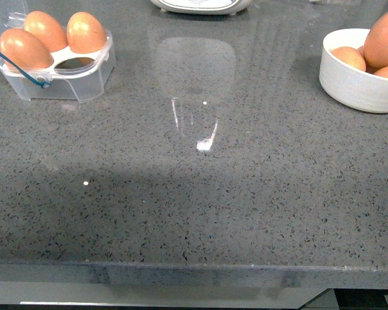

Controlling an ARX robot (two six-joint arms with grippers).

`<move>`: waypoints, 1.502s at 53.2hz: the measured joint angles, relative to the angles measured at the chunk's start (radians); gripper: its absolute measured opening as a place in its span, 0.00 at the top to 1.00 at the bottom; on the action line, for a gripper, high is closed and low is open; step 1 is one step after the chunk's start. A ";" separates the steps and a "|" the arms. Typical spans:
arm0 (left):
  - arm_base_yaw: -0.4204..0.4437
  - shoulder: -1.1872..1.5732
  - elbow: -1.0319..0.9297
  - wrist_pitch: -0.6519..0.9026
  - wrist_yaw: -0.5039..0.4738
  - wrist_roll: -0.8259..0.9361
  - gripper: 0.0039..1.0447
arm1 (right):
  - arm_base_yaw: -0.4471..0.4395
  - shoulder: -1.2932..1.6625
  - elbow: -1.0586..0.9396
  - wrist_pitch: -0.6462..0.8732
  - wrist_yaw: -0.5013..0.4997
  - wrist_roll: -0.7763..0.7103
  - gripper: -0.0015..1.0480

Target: Put egg into box

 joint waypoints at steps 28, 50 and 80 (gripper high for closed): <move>0.000 0.000 0.000 0.000 0.000 0.000 0.06 | 0.000 0.000 0.000 0.000 0.000 0.000 0.07; 0.000 0.000 0.000 0.000 0.000 0.000 0.06 | 0.000 0.000 0.000 0.000 0.000 0.000 0.07; 0.000 0.000 0.000 0.000 0.000 0.000 0.06 | 0.001 0.001 0.000 -0.001 0.005 0.004 0.07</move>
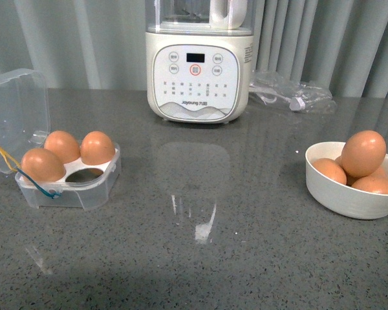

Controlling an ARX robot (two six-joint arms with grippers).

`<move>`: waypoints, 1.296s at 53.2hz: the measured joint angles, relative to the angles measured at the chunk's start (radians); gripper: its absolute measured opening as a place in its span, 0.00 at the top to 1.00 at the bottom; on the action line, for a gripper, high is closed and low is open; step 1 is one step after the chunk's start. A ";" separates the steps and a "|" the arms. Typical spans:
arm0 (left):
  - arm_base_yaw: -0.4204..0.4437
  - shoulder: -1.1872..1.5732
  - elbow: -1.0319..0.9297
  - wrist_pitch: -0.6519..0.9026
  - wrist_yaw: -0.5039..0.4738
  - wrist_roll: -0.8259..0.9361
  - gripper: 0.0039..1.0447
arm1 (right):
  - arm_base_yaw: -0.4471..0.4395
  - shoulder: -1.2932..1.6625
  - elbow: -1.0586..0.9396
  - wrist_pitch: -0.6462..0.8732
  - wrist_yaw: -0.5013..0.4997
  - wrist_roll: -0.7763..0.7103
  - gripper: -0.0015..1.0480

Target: Put egg into box

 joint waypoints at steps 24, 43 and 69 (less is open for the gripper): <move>0.000 0.000 0.000 0.000 0.000 0.000 0.06 | -0.010 0.968 0.325 0.386 -0.145 0.030 0.07; 0.000 0.000 0.000 0.000 0.000 0.000 0.06 | 0.029 1.221 0.494 0.411 -0.215 -0.171 0.07; 0.000 0.000 0.000 0.000 0.000 0.000 0.06 | 0.048 1.386 0.587 0.435 -0.231 -0.183 0.07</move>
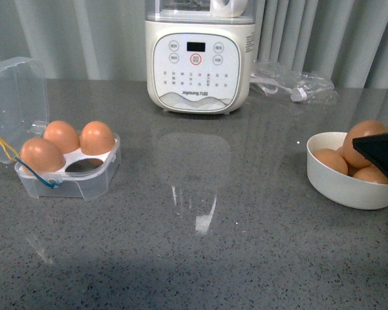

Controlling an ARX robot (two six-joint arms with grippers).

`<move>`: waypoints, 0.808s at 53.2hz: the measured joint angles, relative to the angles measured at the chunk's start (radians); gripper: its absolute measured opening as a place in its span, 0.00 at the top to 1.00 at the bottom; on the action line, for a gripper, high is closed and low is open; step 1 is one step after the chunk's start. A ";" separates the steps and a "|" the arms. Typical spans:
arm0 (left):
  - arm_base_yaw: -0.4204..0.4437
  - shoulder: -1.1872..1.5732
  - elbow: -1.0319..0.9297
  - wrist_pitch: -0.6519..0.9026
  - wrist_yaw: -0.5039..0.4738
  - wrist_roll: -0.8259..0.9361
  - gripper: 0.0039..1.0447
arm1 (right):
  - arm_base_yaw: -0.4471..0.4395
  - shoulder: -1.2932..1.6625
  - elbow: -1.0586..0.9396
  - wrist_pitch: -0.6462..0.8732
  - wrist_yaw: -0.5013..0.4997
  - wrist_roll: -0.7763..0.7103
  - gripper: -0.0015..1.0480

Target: Put egg into box

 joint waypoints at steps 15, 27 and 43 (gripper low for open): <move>0.000 0.000 0.000 0.000 0.000 0.000 0.06 | 0.000 0.034 0.012 0.011 -0.008 -0.003 0.07; 0.000 0.000 0.000 0.000 0.000 0.000 0.06 | 0.000 0.077 0.039 0.032 -0.027 -0.007 0.07; 0.000 0.000 0.000 0.000 0.000 0.000 0.06 | 0.001 0.183 0.101 0.047 -0.030 -0.006 0.48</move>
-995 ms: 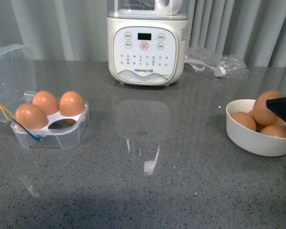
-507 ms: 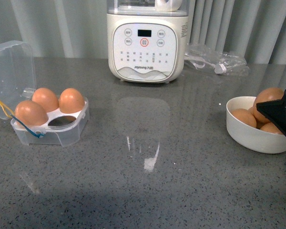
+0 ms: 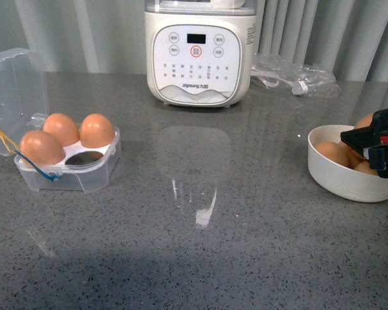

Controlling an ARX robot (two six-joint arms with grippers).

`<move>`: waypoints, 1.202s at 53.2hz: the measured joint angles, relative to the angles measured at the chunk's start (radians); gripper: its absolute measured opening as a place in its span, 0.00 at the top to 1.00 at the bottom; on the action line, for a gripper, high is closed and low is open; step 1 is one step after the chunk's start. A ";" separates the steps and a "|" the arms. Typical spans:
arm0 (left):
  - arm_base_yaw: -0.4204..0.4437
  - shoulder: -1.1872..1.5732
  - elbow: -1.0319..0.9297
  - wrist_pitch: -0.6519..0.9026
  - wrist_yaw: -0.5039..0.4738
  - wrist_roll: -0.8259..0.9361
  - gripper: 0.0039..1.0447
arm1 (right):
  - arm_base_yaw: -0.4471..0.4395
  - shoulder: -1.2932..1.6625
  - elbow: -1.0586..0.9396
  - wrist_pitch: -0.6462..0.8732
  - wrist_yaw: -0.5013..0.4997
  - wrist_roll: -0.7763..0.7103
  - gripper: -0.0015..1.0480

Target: Put egg into box

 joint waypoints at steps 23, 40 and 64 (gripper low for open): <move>0.000 0.000 0.000 0.000 0.000 0.000 0.06 | 0.035 -0.064 0.005 0.006 0.001 0.005 0.58; 0.000 0.000 0.000 0.000 0.000 0.000 0.06 | 0.171 -0.119 0.156 -0.209 -0.145 0.089 0.59; 0.000 0.000 0.000 0.000 0.000 0.000 0.06 | 0.377 0.182 0.518 -0.460 -0.336 -0.092 0.59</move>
